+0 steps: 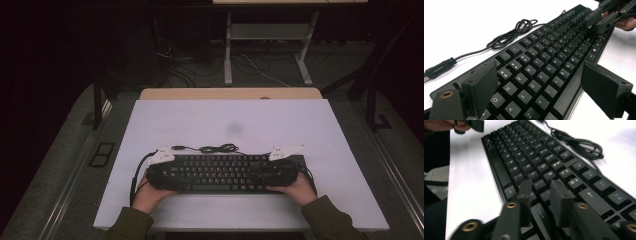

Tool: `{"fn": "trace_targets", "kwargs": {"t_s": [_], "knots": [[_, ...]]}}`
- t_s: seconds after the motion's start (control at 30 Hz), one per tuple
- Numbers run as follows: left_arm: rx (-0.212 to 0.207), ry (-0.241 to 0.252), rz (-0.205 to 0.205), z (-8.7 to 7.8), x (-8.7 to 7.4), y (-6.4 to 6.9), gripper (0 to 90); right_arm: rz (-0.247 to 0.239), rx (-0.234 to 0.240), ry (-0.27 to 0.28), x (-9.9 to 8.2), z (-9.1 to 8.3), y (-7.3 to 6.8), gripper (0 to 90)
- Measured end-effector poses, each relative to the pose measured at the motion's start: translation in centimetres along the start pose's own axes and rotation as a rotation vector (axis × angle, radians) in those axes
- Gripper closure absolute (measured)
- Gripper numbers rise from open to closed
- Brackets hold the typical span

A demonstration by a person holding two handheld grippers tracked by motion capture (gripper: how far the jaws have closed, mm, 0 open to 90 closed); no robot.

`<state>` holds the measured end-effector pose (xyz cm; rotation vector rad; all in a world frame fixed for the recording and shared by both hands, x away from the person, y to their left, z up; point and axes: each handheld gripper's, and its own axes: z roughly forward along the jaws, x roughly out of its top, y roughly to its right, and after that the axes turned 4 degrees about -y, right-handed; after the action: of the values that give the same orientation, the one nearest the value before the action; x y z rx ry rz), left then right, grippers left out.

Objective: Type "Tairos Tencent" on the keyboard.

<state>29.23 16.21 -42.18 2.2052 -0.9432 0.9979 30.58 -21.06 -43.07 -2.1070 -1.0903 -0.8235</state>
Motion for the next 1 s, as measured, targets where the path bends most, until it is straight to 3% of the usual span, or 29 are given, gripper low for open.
{"fn": "trace_targets", "kwargs": {"t_s": [0.27,0.63,1.0], "knots": [[0.005,0.012,-0.011,-0.7,-0.5,-0.2,14.0,0.032,0.011,0.043,0.4,-0.1,0.3,47.9],[0.012,0.018,-0.008,-0.7,-0.8,-0.4,15.8,0.016,0.024,0.074,1.5,0.8,0.3,36.6],[0.030,-0.007,0.013,-0.6,-1.1,-0.5,28.6,0.014,0.025,0.105,2.8,1.7,0.4,33.0]]}}
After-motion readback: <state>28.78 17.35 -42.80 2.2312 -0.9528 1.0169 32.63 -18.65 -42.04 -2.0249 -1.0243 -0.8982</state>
